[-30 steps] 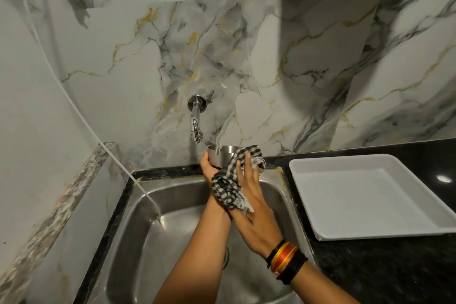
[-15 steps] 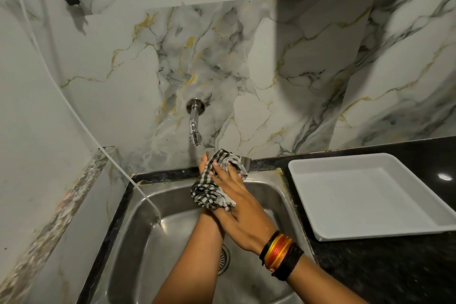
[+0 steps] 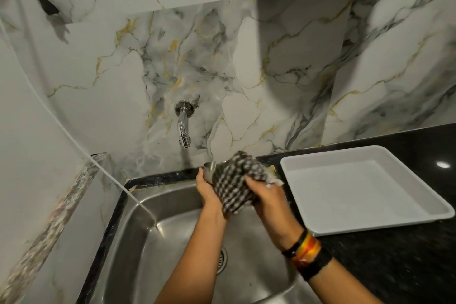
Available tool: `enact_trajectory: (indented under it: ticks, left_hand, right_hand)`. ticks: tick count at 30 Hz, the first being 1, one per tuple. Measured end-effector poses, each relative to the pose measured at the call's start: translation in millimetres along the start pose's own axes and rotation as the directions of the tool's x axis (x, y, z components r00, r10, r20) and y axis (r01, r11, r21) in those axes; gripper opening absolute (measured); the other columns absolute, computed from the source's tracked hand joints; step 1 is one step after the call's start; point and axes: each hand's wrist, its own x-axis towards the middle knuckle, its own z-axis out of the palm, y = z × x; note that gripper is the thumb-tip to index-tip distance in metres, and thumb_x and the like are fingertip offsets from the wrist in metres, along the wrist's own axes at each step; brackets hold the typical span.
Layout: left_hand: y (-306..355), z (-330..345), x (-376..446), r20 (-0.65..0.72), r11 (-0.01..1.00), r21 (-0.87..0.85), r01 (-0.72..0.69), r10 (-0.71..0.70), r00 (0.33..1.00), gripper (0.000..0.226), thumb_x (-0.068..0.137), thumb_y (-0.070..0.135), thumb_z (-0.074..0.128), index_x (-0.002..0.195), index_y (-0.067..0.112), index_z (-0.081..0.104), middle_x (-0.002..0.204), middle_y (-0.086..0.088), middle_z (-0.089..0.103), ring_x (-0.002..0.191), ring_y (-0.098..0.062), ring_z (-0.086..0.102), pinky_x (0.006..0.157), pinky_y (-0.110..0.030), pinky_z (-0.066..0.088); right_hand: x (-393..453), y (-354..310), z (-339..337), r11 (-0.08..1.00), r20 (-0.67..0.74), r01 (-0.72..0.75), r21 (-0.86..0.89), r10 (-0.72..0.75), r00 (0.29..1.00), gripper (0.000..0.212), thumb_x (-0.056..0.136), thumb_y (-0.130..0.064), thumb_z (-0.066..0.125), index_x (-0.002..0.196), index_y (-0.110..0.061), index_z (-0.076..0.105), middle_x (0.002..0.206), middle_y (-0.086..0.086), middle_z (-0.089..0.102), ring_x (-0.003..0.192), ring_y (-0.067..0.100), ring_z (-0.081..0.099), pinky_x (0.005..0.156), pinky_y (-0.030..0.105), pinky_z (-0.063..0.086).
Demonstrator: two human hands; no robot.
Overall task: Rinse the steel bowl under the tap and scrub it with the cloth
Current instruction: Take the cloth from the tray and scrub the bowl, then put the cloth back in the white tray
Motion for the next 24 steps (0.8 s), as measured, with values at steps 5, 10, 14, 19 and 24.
enact_trajectory:
  ticks: [5, 10, 14, 19, 24]
  left_hand:
    - [-21.3, 0.8, 2.5, 0.115, 0.979, -0.177, 0.097, -0.078, 0.990, 0.058, 0.100, 0.063, 0.054, 0.135, 0.019, 0.067, 0.128, -0.026, 0.069, 0.117, -0.048, 0.066, 0.103, -0.073, 0.054]
    - [-55.6, 11.0, 0.1, 0.180, 0.970, -0.160, 0.184, -0.154, 0.971, 0.072, 0.095, 0.074, 0.055, 0.134, 0.016, 0.070, 0.136, -0.032, 0.069, 0.126, -0.057, 0.063, 0.087, -0.084, 0.053]
    - [-97.8, 19.6, 0.2, 0.094, 0.977, -0.095, 0.189, -0.181, 0.979, 0.077, 0.090, 0.076, 0.057, 0.117, 0.008, 0.081, 0.133, -0.030, 0.074, 0.121, -0.055, 0.070, 0.110, -0.079, 0.045]
    - [-146.4, 40.6, -4.9, 0.138, 0.942, -0.164, 0.292, -0.271, 0.953, 0.083, 0.085, 0.075, 0.065, 0.138, 0.011, 0.066, 0.130, -0.037, 0.072, 0.113, -0.065, 0.069, 0.090, -0.086, 0.049]
    - [-179.0, 49.5, -10.4, 0.186, 0.928, -0.195, 0.317, -0.282, 0.941, 0.087, 0.086, 0.078, 0.062, 0.147, 0.016, 0.061, 0.144, -0.036, 0.063, 0.127, -0.065, 0.061, 0.103, -0.089, 0.040]
  right_hand:
    - [8.8, -14.6, -95.1, 0.885, -0.237, -0.090, 0.457, 0.218, 0.947, 0.037, 0.099, -0.026, 0.058, 0.130, -0.008, 0.066, 0.124, 0.016, 0.077, 0.109, 0.027, 0.077, 0.091, 0.046, 0.064]
    - [29.2, -27.1, -203.2, 0.968, -0.539, -0.227, 0.109, 0.249, 0.805, 0.015, 0.104, -0.022, 0.058, 0.108, -0.016, 0.071, 0.110, 0.013, 0.076, 0.093, 0.024, 0.073, 0.080, 0.041, 0.060]
    - [55.2, -45.6, -275.3, 0.867, -0.585, -0.361, -0.344, 0.103, 0.804, 0.012, 0.094, -0.017, 0.067, 0.102, -0.013, 0.075, 0.101, 0.011, 0.079, 0.093, 0.023, 0.074, 0.086, 0.039, 0.061]
    - [89.9, -77.1, -352.0, 0.577, -0.310, -0.233, -0.783, -0.037, 0.950, 0.032, 0.082, -0.022, 0.081, 0.112, -0.012, 0.078, 0.102, -0.005, 0.078, 0.097, 0.007, 0.074, 0.085, 0.016, 0.052]
    - [78.7, -70.7, -438.8, 0.217, -0.153, -0.188, -0.958, 0.169, 0.974, 0.046, 0.088, 0.003, 0.072, 0.129, -0.015, 0.074, 0.147, 0.012, 0.063, 0.142, 0.031, 0.054, 0.118, 0.032, 0.038]
